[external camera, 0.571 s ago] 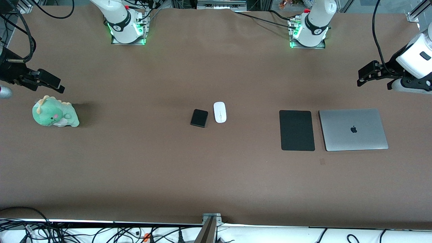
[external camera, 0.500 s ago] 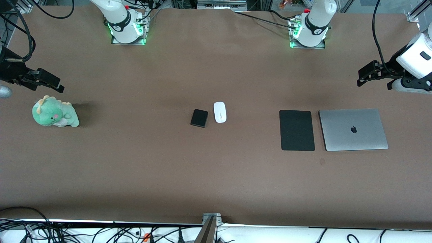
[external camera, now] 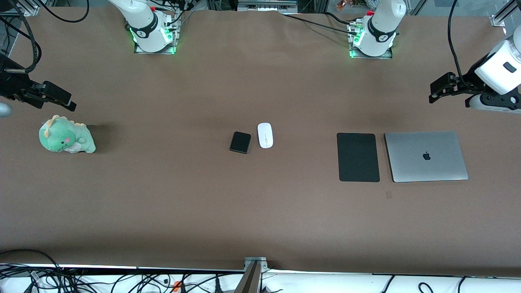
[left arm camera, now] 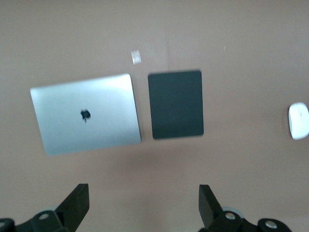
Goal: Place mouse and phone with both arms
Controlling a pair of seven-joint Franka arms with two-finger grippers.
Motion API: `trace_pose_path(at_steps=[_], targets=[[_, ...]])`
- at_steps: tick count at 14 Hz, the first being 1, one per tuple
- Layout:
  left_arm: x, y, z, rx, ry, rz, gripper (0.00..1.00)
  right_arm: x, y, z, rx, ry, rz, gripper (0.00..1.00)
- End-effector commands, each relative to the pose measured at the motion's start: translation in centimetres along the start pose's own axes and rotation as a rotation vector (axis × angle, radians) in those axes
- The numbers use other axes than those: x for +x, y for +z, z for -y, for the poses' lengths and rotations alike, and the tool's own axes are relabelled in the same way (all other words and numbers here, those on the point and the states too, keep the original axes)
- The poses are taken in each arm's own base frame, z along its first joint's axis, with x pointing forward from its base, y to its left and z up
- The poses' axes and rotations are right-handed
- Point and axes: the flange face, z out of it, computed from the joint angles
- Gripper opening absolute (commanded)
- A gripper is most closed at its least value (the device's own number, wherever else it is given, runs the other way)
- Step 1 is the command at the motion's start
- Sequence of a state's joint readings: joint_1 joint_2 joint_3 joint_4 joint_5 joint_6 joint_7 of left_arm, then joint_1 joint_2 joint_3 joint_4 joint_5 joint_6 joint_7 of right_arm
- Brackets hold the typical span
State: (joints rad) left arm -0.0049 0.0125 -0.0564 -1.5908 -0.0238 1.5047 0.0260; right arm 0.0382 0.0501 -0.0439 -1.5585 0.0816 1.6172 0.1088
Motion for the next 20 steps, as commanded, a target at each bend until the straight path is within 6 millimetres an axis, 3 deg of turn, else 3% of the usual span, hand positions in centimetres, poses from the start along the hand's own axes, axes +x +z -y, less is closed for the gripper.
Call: trace_pose_path(at_steps=[1, 3, 5, 7, 10, 14, 18, 20], targets=[[0.5, 3.8, -2.0, -0.026, 0.05, 0.153, 1.0, 0.7, 2.3, 1.1, 0.01, -0.014, 0.054, 1.0], [1.7, 8.1, -6.0, -0.033, 0.111, 0.278, 1.0, 1.0, 4.5, 3.6, 0.005, -0.046, 0.084, 1.0], [3.8, 11.4, -9.6, -0.079, 0.113, 0.256, 1.0, 1.3, 6.4, 5.7, -0.001, -0.07, 0.109, 1.0], [5.8, 14.3, -14.0, -0.104, 0.029, 0.205, 1.0, 2.1, 8.8, 7.4, -0.006, -0.091, 0.12, 1.0], [7.2, 18.2, -21.3, -0.128, -0.105, 0.146, 1.0, 3.2, 12.3, 8.8, 0.062, -0.08, 0.154, 1.0], [7.4, 24.9, -30.9, -0.162, -0.205, 0.077, 1.0, 4.2, 16.7, 11.2, 0.062, 0.05, 0.175, 1.0], [6.2, 31.6, -37.2, -0.123, -0.226, 0.019, 1.0, 3.4, 20.4, 14.3, 0.058, 0.104, 0.138, 1.0], [5.5, 35.1, -39.1, -0.069, -0.229, -0.027, 1.0, 3.5, 21.8, 15.0, 0.058, 0.098, 0.129, 1.0]])
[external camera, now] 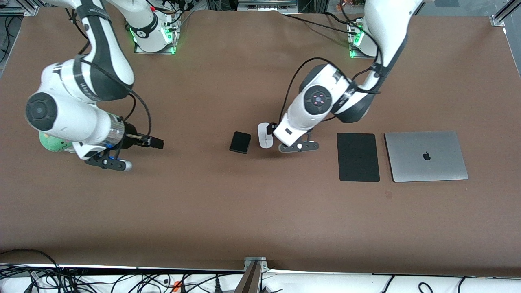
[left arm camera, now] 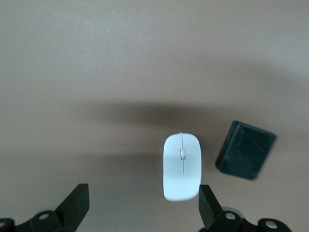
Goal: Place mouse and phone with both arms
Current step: 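Reach the left gripper to the white mouse while the right gripper reaches the phone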
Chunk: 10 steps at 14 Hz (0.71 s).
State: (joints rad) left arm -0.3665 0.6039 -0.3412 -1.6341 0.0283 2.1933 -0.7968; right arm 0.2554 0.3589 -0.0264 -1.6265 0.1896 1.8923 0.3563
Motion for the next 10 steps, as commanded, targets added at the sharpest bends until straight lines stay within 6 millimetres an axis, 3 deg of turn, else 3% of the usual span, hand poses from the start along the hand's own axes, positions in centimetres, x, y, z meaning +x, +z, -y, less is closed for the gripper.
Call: trace_pose_path(at_steps=[1, 3, 10], targets=[[-1.2, 4.2, -2.3, 0.026, -0.013, -0.061, 1.0, -0.1, 1.1, 0.3, 0.012, 0.016, -0.009, 1.0], [-2.2, 6.8, -3.3, 0.03, 0.021, -0.071, 1.0, 0.1, 1.7, 0.1, 0.008, 0.017, -0.006, 1.0], [-4.7, 11.5, -4.7, 0.052, 0.054, -0.112, 1.0, -0.1, 2.0, 1.0, 0.006, 0.054, -0.003, 1.0]])
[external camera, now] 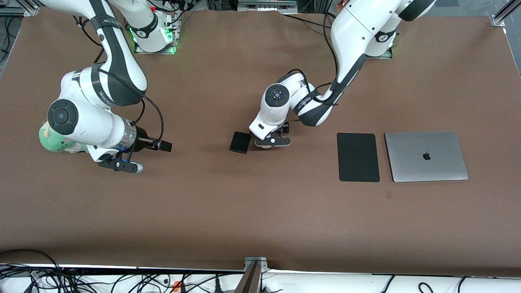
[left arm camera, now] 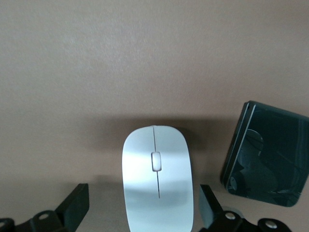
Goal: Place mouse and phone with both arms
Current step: 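Grasp the white mouse with the left gripper and lift it, then lower the mouse onto the mouse pad while the right gripper reaches the phone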
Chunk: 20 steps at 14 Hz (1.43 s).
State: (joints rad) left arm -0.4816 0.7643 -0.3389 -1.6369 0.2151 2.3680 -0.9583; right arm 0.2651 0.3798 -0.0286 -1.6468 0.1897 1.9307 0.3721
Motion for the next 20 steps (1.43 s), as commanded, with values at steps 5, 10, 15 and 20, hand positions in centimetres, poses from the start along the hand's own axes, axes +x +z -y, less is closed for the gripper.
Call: trace_pose_path(at_steps=[5, 10, 15, 20], targets=[[-0.6, 2.1, -0.7, -0.007, -0.021, -0.049, 1.0, -1.6, 0.3, 3.4, 0.011, 0.087, -0.015, 1.0], [-0.1, 0.5, -0.2, 0.024, -0.018, -0.046, 0.19, -1.8, 0.8, 4.0, 0.006, 0.096, -0.019, 1.0], [6.2, -9.5, 8.0, 0.12, -0.067, 0.056, 0.19, -1.5, 0.1, 4.2, 0.007, 0.1, -0.046, 1.0], [14.5, -10.2, 26.0, 0.144, 0.018, 0.184, 0.23, -3.9, 0.4, 8.1, -0.062, 0.041, -0.093, 1.0]])
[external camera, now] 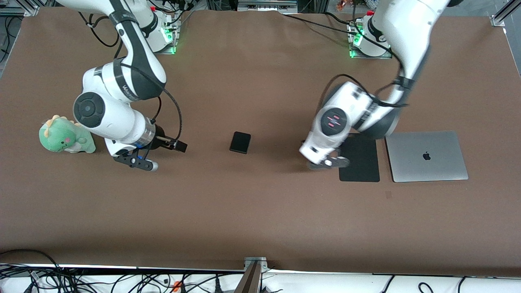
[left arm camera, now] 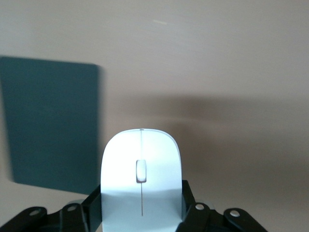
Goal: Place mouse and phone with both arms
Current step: 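Lower the mouse onto the mouse pad while the right gripper reaches the phone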
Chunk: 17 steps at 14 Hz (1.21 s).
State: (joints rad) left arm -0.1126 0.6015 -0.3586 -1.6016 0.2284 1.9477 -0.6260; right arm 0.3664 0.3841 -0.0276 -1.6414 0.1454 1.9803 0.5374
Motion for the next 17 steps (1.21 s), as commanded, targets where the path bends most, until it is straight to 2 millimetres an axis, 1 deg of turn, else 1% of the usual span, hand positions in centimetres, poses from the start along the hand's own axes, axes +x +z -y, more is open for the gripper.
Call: trace_pose_path(at_steps=[1, 2, 3, 5, 6, 7, 8, 9, 10, 11, 13, 15, 17], targets=[[3.0, 2.5, 9.1, -0.044, 0.075, 0.068, 0.23, -1.9, -0.4, 3.0, -0.032, 0.032, -0.055, 1.0], [4.0, 2.9, 12.2, -0.06, 0.099, 0.074, 0.24, -2.6, -0.2, 4.2, -0.027, 0.04, -0.063, 1.0], [4.5, 3.7, 13.7, -0.071, 0.115, 0.078, 0.24, -3.2, 0.1, 5.0, -0.028, 0.042, -0.063, 1.0], [4.0, 5.7, 13.4, -0.088, 0.123, 0.056, 0.24, -4.0, 2.1, 6.6, -0.035, 0.092, -0.06, 1.0], [3.6, 7.3, 13.7, -0.104, 0.123, 0.03, 0.24, -4.4, 3.0, 7.3, -0.038, 0.128, -0.06, 1.0], [3.5, 8.8, 14.6, -0.125, 0.109, 0.002, 0.24, -4.8, 4.0, 8.0, -0.05, 0.151, -0.065, 1.0], [3.0, 9.9, 14.6, -0.136, 0.107, -0.015, 0.26, -5.0, 5.2, 8.5, -0.07, 0.188, -0.073, 1.0], [2.8, 10.1, 14.5, -0.139, 0.11, -0.018, 0.28, -5.5, 6.3, 9.3, -0.077, 0.214, -0.089, 1.0], [2.7, 10.1, 14.5, -0.137, 0.109, -0.017, 0.4, -6.5, 7.9, 10.5, -0.086, 0.225, -0.09, 1.0], [2.7, 10.3, 14.5, -0.138, 0.108, -0.015, 0.99, -7.2, 8.7, 11.4, -0.088, 0.223, -0.094, 1.0], [2.7, 9.9, 14.5, -0.135, 0.107, -0.014, 1.0, -8.3, 10.9, 12.8, -0.091, 0.197, -0.098, 1.0], [2.5, 7.6, 14.7, -0.112, 0.111, -0.012, 1.0, -9.3, 13.4, 14.5, -0.075, 0.187, -0.112, 1.0], [2.1, 2.5, 14.5, -0.084, 0.122, -0.02, 1.0, -11.1, 15.8, 16.8, -0.049, 0.128, -0.141, 1.0]])
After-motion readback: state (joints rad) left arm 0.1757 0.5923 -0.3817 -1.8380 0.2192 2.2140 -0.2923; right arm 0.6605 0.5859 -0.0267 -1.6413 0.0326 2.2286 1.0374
